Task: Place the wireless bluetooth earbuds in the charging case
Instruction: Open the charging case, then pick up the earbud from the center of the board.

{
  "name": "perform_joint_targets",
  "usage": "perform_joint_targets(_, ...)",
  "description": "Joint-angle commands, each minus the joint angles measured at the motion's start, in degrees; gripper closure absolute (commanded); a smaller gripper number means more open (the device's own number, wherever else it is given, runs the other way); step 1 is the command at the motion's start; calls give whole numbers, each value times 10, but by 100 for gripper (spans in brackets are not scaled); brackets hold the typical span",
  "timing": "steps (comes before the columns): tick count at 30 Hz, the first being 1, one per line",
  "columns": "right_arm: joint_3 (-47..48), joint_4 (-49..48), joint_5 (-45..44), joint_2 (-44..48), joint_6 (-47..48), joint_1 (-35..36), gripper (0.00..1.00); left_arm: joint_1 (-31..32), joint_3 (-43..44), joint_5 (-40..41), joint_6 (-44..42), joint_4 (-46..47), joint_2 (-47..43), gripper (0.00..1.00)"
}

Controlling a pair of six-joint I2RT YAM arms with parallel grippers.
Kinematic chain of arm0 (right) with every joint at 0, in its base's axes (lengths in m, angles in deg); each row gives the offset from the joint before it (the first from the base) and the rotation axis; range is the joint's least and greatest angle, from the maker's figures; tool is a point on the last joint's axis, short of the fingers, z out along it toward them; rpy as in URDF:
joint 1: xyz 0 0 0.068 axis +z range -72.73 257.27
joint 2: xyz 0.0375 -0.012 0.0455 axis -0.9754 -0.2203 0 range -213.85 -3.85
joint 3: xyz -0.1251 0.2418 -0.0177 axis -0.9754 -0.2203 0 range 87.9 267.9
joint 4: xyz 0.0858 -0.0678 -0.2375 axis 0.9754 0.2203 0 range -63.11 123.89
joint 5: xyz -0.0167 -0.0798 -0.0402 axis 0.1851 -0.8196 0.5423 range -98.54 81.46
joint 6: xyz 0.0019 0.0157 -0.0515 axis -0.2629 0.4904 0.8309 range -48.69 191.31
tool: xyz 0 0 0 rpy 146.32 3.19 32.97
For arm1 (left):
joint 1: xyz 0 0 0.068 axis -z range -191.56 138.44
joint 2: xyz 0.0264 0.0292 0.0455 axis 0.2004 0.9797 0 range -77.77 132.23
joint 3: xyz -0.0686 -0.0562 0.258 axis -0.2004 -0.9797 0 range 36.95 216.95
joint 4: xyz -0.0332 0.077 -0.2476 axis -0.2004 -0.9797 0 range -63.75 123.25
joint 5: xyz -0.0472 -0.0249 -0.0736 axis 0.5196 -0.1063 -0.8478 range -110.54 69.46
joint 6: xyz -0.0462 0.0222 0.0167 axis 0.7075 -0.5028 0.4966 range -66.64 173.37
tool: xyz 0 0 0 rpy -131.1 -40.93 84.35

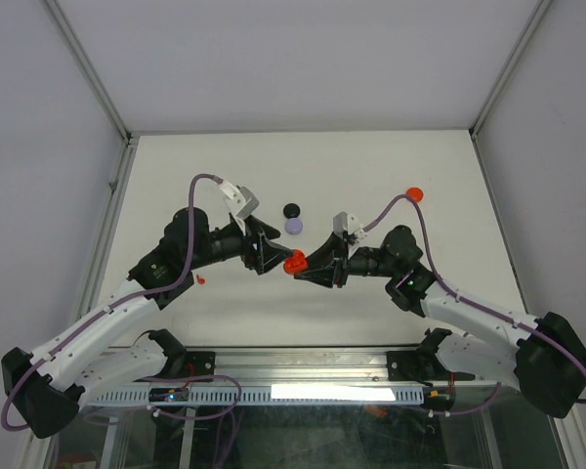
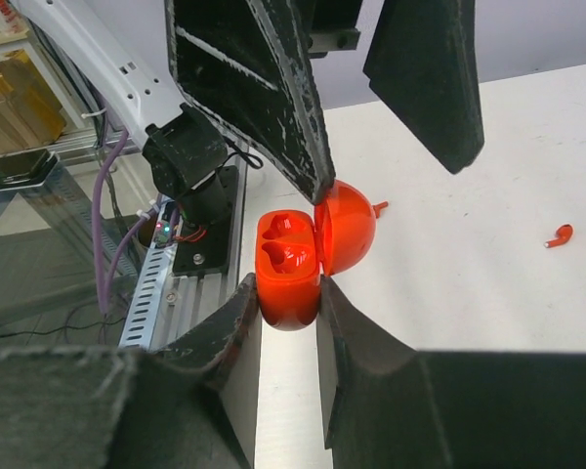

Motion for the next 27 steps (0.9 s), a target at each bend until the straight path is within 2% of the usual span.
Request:
perform_joint_targets(1, -3, -8, -47, 17, 26, -8, 100, 0, -2, 88, 40, 24, -27, 30)
perform_joint_targets(5, -5, 21, -73, 18, 40, -30, 100, 0, -14, 184, 84, 6, -43, 10)
perform_joint_targets(8, -17, 28, -98, 24, 50, -38, 100, 0, -27, 252, 117, -16, -49, 2)
perform_joint_targets(13, -47, 8, -143, 42, 54, -44, 100, -1, -40, 385, 187, -87, -32, 1)
perform_joint_targets(17, -70, -7, -162, 52, 55, -46, 100, -11, -40, 493, 281, -176, 4, 1)
perform_joint_targets(27, -93, -50, -174, 7, 41, -47, 100, -127, -88, 428, 351, -228, 61, 2)
